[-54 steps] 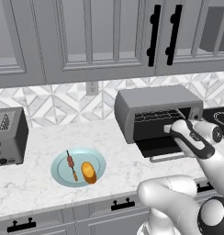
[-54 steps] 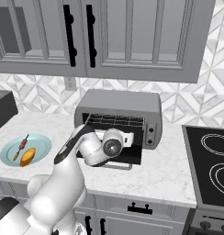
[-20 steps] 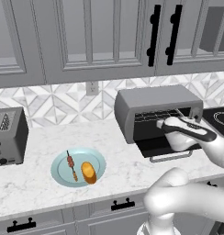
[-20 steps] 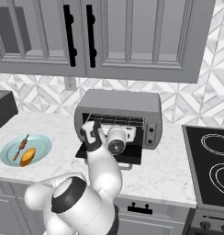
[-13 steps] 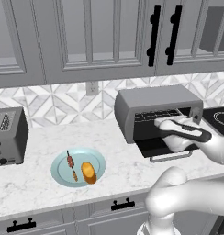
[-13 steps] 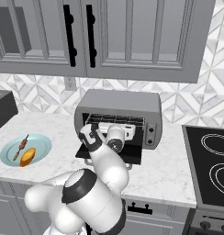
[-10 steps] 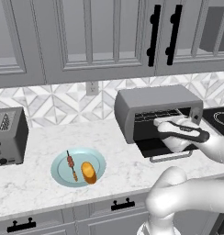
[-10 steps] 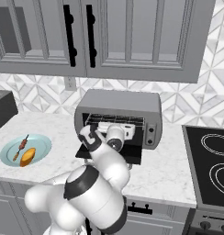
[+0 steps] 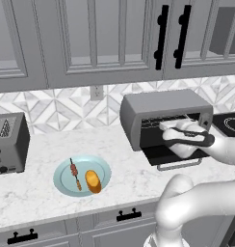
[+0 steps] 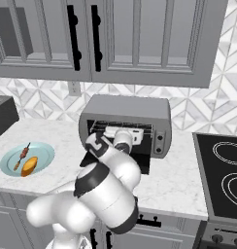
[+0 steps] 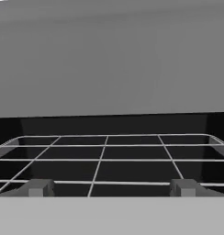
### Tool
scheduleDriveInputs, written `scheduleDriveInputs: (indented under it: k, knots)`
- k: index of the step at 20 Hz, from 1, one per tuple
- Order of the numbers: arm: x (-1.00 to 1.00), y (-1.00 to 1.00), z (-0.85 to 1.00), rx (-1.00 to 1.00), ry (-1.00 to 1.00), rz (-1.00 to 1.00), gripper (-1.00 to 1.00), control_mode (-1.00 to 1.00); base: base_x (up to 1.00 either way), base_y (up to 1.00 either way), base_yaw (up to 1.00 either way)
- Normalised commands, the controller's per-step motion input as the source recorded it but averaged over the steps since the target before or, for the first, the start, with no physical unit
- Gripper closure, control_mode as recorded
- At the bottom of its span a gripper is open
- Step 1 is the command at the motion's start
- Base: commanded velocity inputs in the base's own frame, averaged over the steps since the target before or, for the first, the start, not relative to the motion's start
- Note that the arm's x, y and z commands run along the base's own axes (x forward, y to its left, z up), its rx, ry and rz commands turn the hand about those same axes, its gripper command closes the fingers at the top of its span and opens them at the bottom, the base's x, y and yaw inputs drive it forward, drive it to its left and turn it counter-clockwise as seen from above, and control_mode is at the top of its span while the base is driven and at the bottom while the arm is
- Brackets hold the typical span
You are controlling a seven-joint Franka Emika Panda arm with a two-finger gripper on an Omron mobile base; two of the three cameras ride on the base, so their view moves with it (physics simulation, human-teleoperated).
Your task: Pick up the kebab skewer and baguette bread, and place them inside the toaster oven. Close the toaster oven door and start by setting the timer.
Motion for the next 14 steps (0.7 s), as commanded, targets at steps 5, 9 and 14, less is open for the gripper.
scheduleDriveInputs:
  k: [5,9,14]
  knots:
    - [0.20,-0.04,0.00,0.00,0.00,0.00,-1.00,-1.00,0.00,0.00,0.00]
    - [0.19,-0.01,-0.01,0.00,0.00,0.00,-1.00,-1.00,0.00,0.00,0.00]
    - [0.14,-0.01,-0.14,0.00,0.03,0.00,-1.00,-1.00,0.00,0.00,0.00]
